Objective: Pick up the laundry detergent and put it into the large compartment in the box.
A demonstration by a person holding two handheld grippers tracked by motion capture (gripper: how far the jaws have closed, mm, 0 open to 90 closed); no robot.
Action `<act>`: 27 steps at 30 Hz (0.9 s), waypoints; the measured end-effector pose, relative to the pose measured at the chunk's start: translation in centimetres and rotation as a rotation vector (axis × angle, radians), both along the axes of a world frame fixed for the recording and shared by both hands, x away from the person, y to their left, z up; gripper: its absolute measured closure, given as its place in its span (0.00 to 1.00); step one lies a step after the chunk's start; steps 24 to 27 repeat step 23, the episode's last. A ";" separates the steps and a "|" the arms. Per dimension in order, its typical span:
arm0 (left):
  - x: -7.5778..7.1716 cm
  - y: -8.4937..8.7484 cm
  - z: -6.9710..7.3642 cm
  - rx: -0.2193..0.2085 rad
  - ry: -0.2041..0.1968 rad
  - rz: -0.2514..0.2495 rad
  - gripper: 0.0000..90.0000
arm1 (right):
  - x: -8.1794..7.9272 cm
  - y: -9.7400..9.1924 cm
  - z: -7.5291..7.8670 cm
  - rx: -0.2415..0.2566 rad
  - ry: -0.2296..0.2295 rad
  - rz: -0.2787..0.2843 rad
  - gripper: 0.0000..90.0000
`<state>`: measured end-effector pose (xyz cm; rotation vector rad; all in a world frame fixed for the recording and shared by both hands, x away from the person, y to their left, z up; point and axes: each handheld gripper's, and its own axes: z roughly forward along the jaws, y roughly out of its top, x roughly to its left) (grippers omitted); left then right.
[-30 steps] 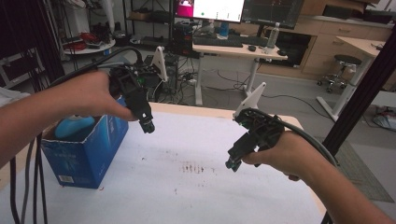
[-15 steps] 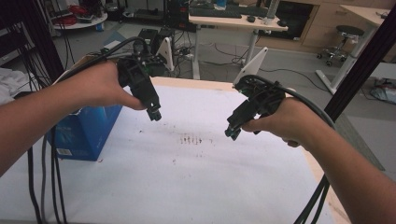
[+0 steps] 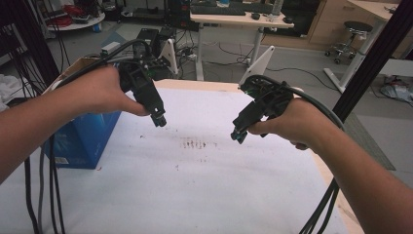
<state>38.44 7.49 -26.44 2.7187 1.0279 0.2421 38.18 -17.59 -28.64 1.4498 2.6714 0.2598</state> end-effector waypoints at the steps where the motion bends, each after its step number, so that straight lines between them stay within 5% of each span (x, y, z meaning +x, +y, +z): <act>1: 0.0 0.0 0.0 0.000 0.000 -0.002 0.29 | 0.0 0.0 -0.1 0.000 -0.003 -0.001 0.05; 27: 0.1 0.5 0.0 -0.008 0.008 0.009 0.29 | -0.1 0.0 -0.3 0.011 0.002 -0.008 0.05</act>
